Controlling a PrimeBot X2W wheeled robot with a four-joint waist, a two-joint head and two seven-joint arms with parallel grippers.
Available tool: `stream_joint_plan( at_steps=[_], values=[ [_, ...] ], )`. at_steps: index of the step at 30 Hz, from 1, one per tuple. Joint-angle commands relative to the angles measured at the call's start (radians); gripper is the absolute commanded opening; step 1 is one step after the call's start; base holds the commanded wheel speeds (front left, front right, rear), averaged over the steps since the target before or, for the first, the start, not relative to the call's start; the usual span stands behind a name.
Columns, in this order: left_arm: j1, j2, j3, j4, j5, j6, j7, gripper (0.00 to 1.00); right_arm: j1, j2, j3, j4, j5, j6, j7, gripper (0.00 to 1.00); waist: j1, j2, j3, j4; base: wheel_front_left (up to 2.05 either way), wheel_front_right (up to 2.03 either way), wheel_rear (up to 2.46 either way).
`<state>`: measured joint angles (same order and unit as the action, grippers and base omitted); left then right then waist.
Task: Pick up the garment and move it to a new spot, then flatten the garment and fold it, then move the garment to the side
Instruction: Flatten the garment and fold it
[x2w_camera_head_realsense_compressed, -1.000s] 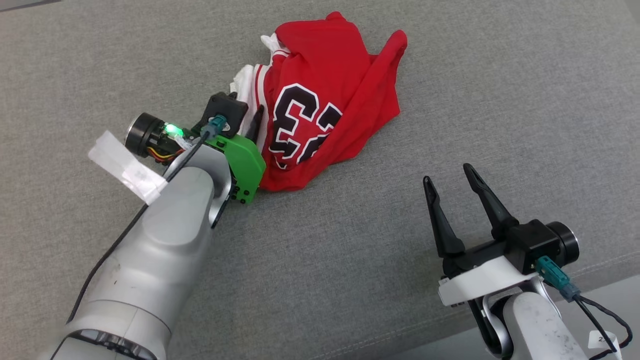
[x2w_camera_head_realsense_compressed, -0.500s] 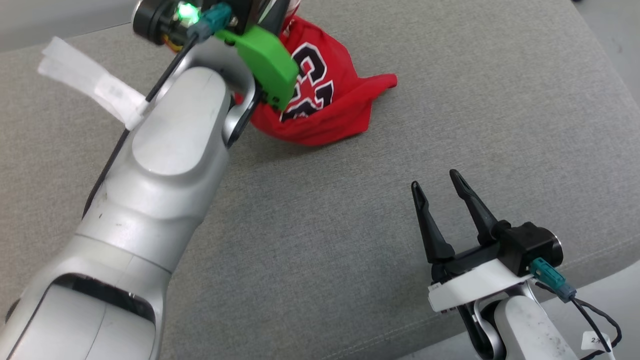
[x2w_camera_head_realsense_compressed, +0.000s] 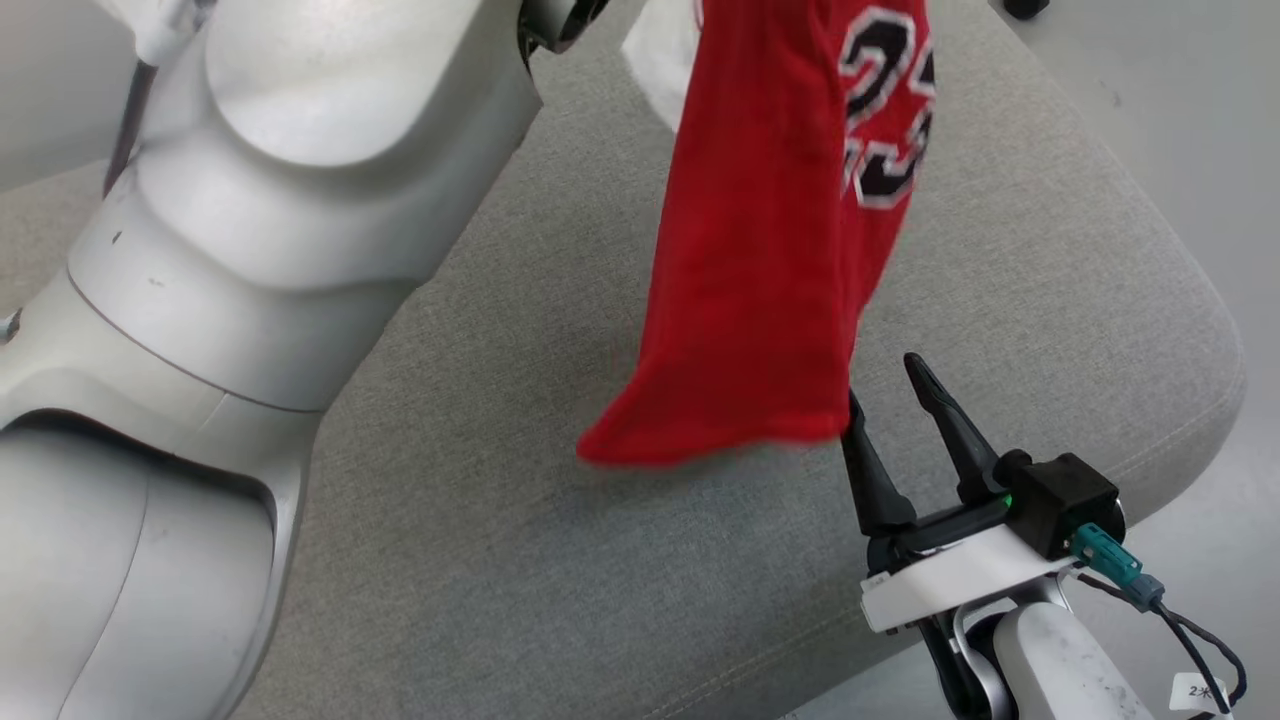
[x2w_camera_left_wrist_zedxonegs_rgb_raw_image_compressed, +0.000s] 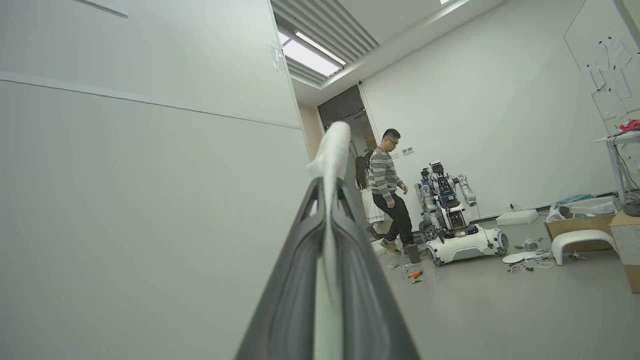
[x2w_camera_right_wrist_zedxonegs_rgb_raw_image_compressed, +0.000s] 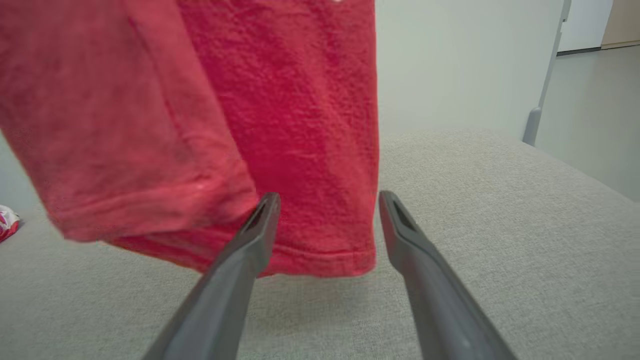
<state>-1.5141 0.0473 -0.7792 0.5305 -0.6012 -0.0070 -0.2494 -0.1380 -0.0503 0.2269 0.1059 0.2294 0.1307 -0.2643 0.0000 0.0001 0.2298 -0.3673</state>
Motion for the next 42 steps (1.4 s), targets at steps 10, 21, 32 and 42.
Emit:
stream_joint_plan(
  at_steps=[10,21,32,42],
  values=[
    [0.419,0.135,0.147,-0.002,-0.103,0.085,-0.017,0.0,0.006,0.0,-0.064,-0.005,-0.025,0.0,0.0,1.0,0.0,-0.0001,0.009,0.11,0.0,0.0,0.0],
    [1.021,0.228,0.609,-0.172,-0.029,0.146,-0.017,0.0,-0.001,0.0,-0.101,-0.002,-0.085,0.0,0.0,1.0,0.0,-0.0001,0.033,0.216,0.0,0.0,0.0],
    [1.254,0.084,0.891,-0.27,0.249,0.107,-0.016,1.0,0.016,-0.001,-0.104,0.007,-0.128,0.0,0.0,1.0,0.0,-0.0001,0.028,0.269,0.0,0.0,0.0],
    [1.254,0.049,0.786,-0.436,0.574,0.049,-0.015,1.0,0.029,0.0,-0.094,0.014,-0.139,0.0,0.0,1.0,0.0,-0.0001,0.012,0.244,0.0,0.0,0.0]
  ],
)
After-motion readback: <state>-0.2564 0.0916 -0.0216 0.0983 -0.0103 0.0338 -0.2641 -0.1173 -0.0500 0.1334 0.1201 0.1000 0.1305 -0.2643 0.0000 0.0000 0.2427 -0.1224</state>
